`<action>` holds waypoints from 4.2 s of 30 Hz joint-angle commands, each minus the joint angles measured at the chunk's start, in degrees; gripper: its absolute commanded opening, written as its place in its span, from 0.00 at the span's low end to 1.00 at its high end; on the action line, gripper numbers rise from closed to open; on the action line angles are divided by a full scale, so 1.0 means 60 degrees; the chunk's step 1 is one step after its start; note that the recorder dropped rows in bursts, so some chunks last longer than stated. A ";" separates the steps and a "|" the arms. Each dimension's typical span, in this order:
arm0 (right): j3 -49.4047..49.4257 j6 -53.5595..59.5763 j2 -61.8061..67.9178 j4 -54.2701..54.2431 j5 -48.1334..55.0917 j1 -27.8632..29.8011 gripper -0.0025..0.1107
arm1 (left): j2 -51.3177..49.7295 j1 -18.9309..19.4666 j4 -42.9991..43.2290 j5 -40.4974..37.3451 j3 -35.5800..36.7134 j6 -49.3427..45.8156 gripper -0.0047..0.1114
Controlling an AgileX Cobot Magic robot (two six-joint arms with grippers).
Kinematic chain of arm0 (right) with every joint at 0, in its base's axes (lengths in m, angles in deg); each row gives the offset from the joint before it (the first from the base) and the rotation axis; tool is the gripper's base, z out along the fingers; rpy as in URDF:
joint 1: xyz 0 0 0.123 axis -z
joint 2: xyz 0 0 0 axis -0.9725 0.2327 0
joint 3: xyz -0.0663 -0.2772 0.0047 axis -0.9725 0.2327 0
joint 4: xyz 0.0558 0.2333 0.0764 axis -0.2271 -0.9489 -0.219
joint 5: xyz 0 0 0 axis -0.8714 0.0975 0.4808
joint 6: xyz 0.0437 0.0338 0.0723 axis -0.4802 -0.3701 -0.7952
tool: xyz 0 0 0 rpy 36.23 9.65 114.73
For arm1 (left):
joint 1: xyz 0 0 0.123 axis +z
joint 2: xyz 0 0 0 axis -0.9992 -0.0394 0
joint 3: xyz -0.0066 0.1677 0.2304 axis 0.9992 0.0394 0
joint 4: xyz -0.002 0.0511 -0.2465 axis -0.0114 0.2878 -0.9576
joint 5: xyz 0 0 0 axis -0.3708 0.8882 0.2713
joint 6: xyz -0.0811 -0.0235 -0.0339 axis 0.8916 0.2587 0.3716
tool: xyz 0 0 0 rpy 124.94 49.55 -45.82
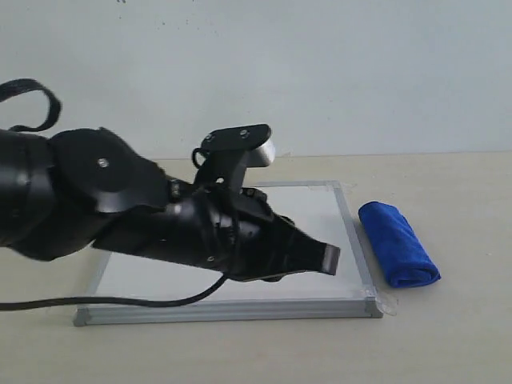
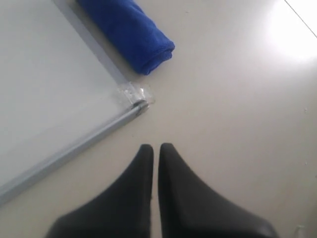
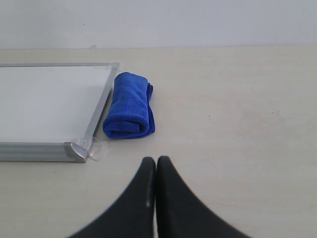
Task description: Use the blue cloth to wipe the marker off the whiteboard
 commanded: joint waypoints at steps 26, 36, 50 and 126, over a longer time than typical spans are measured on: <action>-0.0009 0.0033 -0.0048 0.0048 -0.0067 0.0066 0.02 | 1.2094 -0.0072 -0.1095 0.0810 0.7622 -0.0076 0.07; -0.0009 0.0033 -0.0048 0.0048 -0.0067 0.0066 0.02 | 1.2621 -0.0072 -0.1004 0.1253 0.7622 -0.0782 0.07; -0.0009 0.0033 -0.0048 0.0048 -0.0067 0.0066 0.02 | 1.3332 0.1006 -0.1004 0.1631 0.7732 -0.1130 0.07; -0.0009 0.0033 -0.0048 0.0048 0.0012 0.0066 0.02 | 1.5801 0.6776 0.9902 -0.0996 0.9570 0.7427 0.07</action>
